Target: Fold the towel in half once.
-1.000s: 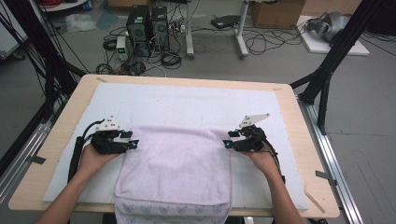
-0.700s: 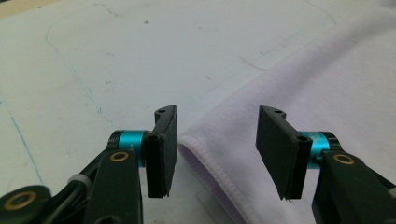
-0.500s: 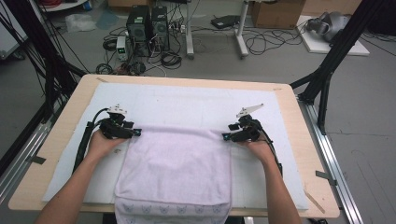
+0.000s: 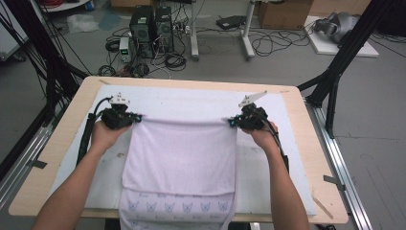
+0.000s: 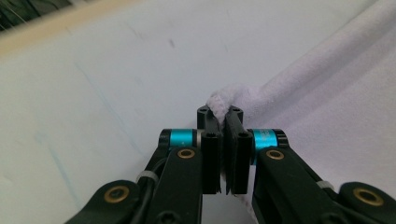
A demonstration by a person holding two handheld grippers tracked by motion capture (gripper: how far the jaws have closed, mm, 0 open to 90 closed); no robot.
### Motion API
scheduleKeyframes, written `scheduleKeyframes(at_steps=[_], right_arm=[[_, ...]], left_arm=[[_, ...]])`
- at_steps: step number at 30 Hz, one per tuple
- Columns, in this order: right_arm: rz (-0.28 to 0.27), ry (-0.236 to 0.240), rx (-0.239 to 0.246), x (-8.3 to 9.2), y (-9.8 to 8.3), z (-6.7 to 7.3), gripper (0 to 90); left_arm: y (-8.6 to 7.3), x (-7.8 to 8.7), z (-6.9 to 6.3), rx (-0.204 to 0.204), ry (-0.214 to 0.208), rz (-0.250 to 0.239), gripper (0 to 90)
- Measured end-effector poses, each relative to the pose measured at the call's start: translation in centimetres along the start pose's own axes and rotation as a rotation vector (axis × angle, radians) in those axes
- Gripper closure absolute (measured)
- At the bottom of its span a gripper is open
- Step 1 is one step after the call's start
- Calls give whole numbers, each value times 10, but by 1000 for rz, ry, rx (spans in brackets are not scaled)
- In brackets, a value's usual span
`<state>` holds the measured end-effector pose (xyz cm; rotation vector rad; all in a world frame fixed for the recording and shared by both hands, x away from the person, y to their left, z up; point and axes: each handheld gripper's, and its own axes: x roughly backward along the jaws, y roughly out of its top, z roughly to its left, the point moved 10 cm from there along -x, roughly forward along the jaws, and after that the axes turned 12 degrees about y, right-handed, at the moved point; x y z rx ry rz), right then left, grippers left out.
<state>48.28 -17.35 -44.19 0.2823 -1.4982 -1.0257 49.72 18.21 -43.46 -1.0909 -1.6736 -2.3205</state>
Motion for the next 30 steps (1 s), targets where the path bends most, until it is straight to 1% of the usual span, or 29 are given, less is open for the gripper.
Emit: scheduleKeyframes(at_steps=[4,6,8,9,10,11,12,13,15,17,18,19,20,21,22,23,24,25,26,27,28,29,30], right_arm=[[-39,-65,32,32,40,-13,857],[-62,-93,48,46,59,-18,856],[-81,-117,60,58,76,-24,851],[-99,-127,47,60,82,-28,806],[-120,-139,25,60,85,-33,713],[-129,-159,9,58,84,-39,676],[-127,-148,-10,54,81,-42,640],[-118,-138,-32,49,75,-45,604],[-74,-121,-59,38,59,-46,566],[-59,-114,-52,31,46,-42,547],[-52,-110,-60,28,40,-40,538],[-53,-104,-58,27,34,-37,533],[-50,-93,-67,25,28,-33,517],[-58,-84,-72,24,24,-29,515],[-48,-67,-78,22,18,-25,493],[-15,-50,-94,20,13,-21,470],[-15,-40,-92,19,10,-16,492],[-35,-43,-66,19,9,-9,512],[-37,-48,-44,19,7,-3,508],[-43,-32,-47,17,4,3,509],[-47,-15,-47,15,1,10,509],[-40,-11,-37,13,-3,16,509],[-48,2,-31,10,-8,24,512]], left_arm=[[54,19,18,-5,44,-69,865],[77,28,26,-5,70,-109,866],[90,33,31,-9,77,-128,865],[91,31,33,-9,85,-124,859],[88,27,35,-9,97,-106,822],[82,22,37,-9,111,-75,719],[75,19,38,-10,111,-60,668],[68,16,39,0,105,-64,649],[50,12,41,20,84,-58,603],[31,9,43,40,79,-32,570],[23,8,43,49,67,-17,562],[15,8,41,45,58,-11,554],[9,9,38,44,47,-8,549],[5,10,35,43,40,-13,543],[1,12,32,40,31,-18,538],[-3,14,28,35,17,-23,535],[-7,15,23,26,9,-25,534],[-11,17,18,17,2,-30,533],[-15,19,13,9,-9,-34,532],[-20,20,8,-3,-16,-31,531],[-24,21,3,-7,-28,-35,531],[-29,23,-2,-14,-43,-32,530],[-32,25,-5,-14,-54,-38,529]])
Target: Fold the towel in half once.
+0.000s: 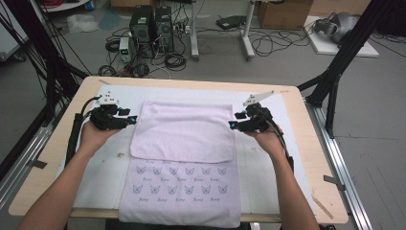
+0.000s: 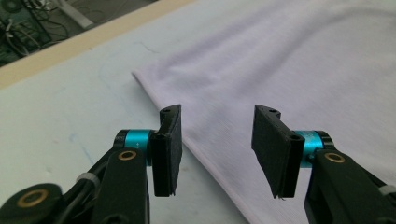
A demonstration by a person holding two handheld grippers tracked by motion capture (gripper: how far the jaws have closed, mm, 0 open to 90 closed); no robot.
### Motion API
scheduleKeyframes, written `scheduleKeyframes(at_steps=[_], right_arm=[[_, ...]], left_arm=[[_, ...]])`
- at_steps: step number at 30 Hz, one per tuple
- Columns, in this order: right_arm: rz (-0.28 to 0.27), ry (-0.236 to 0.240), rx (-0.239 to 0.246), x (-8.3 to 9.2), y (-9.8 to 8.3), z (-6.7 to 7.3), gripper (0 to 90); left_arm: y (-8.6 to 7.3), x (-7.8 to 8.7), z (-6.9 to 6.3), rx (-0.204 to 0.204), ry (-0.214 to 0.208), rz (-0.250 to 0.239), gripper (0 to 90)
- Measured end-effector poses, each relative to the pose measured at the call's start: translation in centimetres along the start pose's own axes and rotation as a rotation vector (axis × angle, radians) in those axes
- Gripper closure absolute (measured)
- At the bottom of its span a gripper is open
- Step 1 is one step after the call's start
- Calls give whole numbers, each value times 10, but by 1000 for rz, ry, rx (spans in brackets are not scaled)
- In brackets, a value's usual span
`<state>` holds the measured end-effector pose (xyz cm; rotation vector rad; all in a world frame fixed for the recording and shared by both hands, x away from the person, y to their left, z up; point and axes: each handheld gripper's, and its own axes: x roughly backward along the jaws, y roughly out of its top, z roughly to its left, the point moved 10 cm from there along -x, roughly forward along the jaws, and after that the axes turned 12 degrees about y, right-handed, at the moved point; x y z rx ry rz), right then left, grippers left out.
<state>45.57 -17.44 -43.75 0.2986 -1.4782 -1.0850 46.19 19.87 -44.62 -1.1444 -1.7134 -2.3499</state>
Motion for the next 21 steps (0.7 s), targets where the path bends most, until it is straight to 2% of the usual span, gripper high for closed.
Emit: scheduleKeyframes(at_steps=[4,7,10,12,14,16,19,21], right_arm=[[-3,39,8,-9,-19,20,521],[-3,57,4,-14,-31,29,528],[-8,81,-5,-18,-41,39,532],[17,99,-16,-20,-46,46,532],[32,108,2,-21,-49,51,557],[10,94,26,-21,-51,54,593],[26,105,15,-26,-64,58,594],[17,116,22,-29,-69,61,595]], left_arm=[[-13,9,-15,5,-43,-25,530],[-23,15,-26,-2,-76,-30,523],[-33,20,-36,-24,-99,-26,519],[-42,22,-43,-45,-115,-10,540],[-50,24,-49,-58,-141,11,627],[-58,25,-54,-82,-153,26,646],[-67,25,-58,-94,-165,45,637],[-72,24,-63,-115,-174,61,623]])
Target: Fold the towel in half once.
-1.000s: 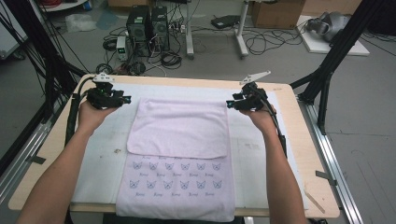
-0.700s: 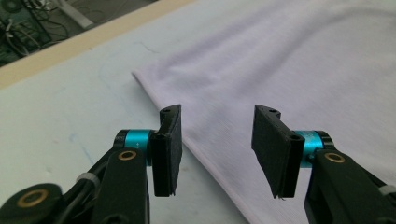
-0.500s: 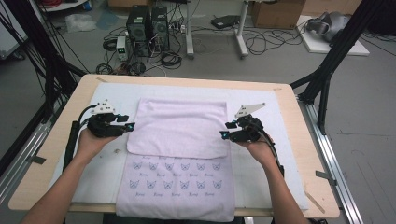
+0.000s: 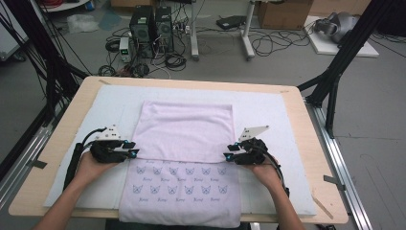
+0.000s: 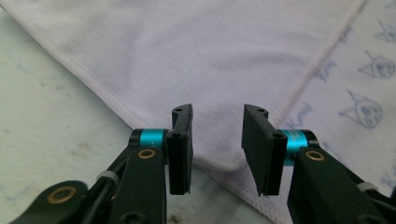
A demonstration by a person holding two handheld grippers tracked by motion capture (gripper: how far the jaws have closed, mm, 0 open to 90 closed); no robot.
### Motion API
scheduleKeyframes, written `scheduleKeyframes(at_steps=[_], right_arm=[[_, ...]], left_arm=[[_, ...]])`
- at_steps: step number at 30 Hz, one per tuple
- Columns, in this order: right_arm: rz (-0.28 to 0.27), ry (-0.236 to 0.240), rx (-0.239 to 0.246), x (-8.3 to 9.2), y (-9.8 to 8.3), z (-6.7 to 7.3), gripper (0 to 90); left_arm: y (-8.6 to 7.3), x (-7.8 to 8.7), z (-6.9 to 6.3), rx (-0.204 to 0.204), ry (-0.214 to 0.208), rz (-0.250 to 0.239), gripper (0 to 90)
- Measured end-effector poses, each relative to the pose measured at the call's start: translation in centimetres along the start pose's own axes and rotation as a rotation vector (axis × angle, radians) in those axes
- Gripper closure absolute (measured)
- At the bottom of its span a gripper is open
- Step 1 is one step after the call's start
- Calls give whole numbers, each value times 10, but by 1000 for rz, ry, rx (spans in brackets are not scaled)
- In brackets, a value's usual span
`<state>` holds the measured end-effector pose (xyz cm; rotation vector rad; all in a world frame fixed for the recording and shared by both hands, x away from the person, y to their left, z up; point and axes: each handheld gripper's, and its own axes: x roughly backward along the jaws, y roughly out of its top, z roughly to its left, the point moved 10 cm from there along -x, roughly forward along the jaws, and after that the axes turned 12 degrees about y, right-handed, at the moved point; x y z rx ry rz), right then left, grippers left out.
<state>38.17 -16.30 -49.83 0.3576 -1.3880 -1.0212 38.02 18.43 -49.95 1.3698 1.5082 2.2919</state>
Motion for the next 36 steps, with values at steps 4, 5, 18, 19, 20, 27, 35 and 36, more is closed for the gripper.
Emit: scheduleKeyframes(at_steps=[4,5,18,19,20,27,35,36], right_arm=[[61,15,7,-11,-8,3,623],[69,5,17,-12,-8,3,646],[48,9,51,-5,-1,5,874],[34,8,53,-2,1,5,874],[19,3,57,1,4,4,874],[-55,-19,78,28,22,7,874],[-28,25,139,48,7,55,874],[-29,38,145,49,4,62,874]], left_arm=[[-6,-5,-5,-23,10,27,656],[-6,-5,-6,-22,13,23,678],[6,0,-5,5,17,-5,863],[10,2,-3,6,20,-12,863],[14,4,-3,10,21,-24,863],[40,27,-6,11,27,-88,863],[16,72,-56,-52,-18,-107,863],[9,77,-64,-54,-25,-103,863]])
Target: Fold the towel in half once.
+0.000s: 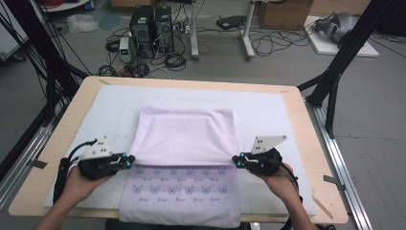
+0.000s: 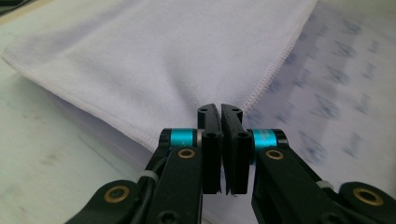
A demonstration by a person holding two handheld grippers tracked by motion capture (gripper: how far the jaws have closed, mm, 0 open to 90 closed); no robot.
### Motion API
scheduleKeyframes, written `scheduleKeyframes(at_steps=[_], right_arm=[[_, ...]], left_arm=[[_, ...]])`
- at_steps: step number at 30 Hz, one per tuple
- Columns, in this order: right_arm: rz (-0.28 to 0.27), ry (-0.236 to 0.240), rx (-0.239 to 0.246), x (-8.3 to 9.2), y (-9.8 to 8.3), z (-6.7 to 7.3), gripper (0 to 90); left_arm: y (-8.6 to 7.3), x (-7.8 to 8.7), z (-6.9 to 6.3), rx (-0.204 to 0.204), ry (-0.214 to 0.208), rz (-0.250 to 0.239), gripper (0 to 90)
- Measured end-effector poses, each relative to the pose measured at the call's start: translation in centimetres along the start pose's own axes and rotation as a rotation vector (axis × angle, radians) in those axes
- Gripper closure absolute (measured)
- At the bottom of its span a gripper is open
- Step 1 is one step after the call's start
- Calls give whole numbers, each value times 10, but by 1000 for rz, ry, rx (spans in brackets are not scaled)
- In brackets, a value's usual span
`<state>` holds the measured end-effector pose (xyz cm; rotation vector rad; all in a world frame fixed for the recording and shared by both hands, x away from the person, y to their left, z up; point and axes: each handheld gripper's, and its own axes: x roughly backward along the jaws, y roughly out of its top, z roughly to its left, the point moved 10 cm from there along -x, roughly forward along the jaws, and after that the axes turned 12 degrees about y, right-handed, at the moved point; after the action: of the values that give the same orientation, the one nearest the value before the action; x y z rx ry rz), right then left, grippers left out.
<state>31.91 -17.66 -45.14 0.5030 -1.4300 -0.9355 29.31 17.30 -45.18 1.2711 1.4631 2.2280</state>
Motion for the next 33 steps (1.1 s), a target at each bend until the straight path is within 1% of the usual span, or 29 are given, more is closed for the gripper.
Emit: scheduleKeyframes(at_steps=[2,3,4,5,7,8,10,11,12,14,15,17,18,19,20,21,22,23,24,27,28,30,31,33], right_arm=[[9,27,8,-1,-7,15,873],[11,33,12,-2,-10,20,866],[9,42,9,-3,-13,25,833],[5,44,3,-4,-16,28,741],[-3,41,-27,-4,-20,25,693],[-10,32,-30,-4,-21,23,688],[-25,40,-35,-7,-20,21,665],[-22,49,-29,-10,-20,21,651],[-12,49,-16,-14,-20,20,644],[9,68,-11,-24,-23,19,631],[26,62,-10,-29,-26,16,627],[56,74,-26,-38,-32,12,629],[60,80,-30,-40,-34,12,638],[77,89,-39,-43,-37,12,654],[93,92,-40,-46,-40,12,682],[93,93,-39,-48,-41,12,707],[77,89,-42,-49,-41,12,757],[74,92,-46,-49,-41,12,801],[72,103,-48,-49,-41,12,833],[73,120,-51,-50,-40,13,868],[77,117,-49,-49,-40,13,872],[76,103,-33,-46,-36,14,875],[55,92,-23,-42,-30,15,875],[25,86,-14,-33,-22,16,874]], left_arm=[[-10,7,-13,-7,-17,8,853],[-16,10,-18,-18,-19,14,828],[-21,11,-20,-32,-5,25,776],[-24,11,-19,-30,5,34,701],[-27,8,-16,-12,9,38,657],[-27,5,-14,-8,7,39,640],[-26,-2,-13,-1,-5,38,638],[-27,-7,-13,-6,-8,44,641],[-27,-12,-12,-3,-17,51,642],[-31,-21,-9,-8,-19,71,643],[-33,-26,-8,-12,-23,85,641],[-38,-32,-8,-12,-38,107,634],[-41,-35,-10,-17,-41,114,636],[-42,-36,-12,-30,-42,113,652],[-42,-36,-14,-37,-44,97,676],[-42,-35,-15,-36,-50,97,731],[-42,-35,-15,-35,-51,98,772],[-42,-35,-15,-28,-51,97,833],[-42,-35,-15,-26,-52,103,857],[-40,-34,-14,-24,-45,105,878],[-39,-33,-14,-27,-42,105,880],[-34,-26,-12,-25,-31,86,880],[-31,-23,-12,-16,-31,74,881],[-24,-13,-8,-10,-23,51,881]])
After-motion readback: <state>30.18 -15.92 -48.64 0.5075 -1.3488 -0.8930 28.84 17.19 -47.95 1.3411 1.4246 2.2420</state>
